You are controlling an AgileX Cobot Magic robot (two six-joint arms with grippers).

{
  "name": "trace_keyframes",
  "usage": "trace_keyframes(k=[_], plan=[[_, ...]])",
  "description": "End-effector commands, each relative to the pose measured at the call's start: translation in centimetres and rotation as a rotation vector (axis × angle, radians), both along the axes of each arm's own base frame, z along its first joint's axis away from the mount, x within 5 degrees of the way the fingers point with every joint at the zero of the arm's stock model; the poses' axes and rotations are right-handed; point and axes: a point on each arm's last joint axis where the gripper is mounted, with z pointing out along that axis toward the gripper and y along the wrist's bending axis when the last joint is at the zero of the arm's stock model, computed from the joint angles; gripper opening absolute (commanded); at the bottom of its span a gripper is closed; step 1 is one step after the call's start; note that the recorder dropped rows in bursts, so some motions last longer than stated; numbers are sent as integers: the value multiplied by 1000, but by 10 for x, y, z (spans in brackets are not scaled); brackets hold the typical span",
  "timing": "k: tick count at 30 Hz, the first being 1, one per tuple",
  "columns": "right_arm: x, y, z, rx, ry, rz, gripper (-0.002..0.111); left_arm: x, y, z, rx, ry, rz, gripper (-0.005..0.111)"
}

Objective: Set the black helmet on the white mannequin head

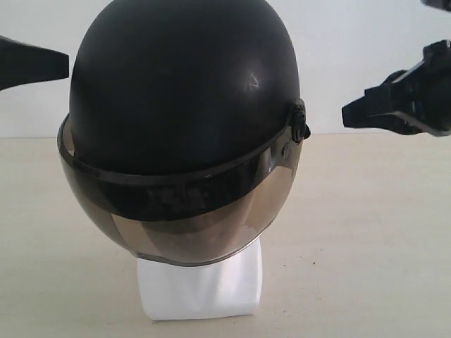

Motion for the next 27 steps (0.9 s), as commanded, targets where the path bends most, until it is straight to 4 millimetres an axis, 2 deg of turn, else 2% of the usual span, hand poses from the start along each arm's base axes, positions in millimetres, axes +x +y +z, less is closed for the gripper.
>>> trace_keyframes(k=[1,2,3,4,5,6,7,8,10,15,17,22,23,27], plan=[[25,-11,-27,4,96,-62,0,-29,-4,28,-3,-100,19,4],[28,-16,-31,16,117,-75,0,-35,-5,33,-7,-111,22,4],[34,-36,-38,43,156,-112,0,-45,-6,41,-10,-135,23,4],[40,-50,-38,183,182,-144,0,-56,-8,48,-10,-165,24,4],[42,-61,-37,266,161,-106,0,-63,-9,53,-10,-185,27,4],[39,-66,-30,444,122,52,0,-70,-9,59,-14,-206,56,4],[45,-72,-34,494,99,50,0,-73,-7,63,-28,-203,103,4],[49,-75,-43,513,153,30,0,-75,-5,64,-51,-192,181,4],[50,-69,-53,480,219,59,0,-77,-2,62,-61,-189,234,4],[48,-40,-52,476,239,152,3,-73,-5,54,-56,-168,221,4],[48,-31,-53,464,244,169,13,-72,-9,52,-58,-157,197,4],[50,-15,-57,441,275,149,52,-72,-15,51,-49,-165,156,4],[50,-13,-57,448,292,144,56,-71,-16,50,-49,-163,150,4],[50,-9,-57,460,323,129,57,-70,-20,49,-47,-159,132,4]])
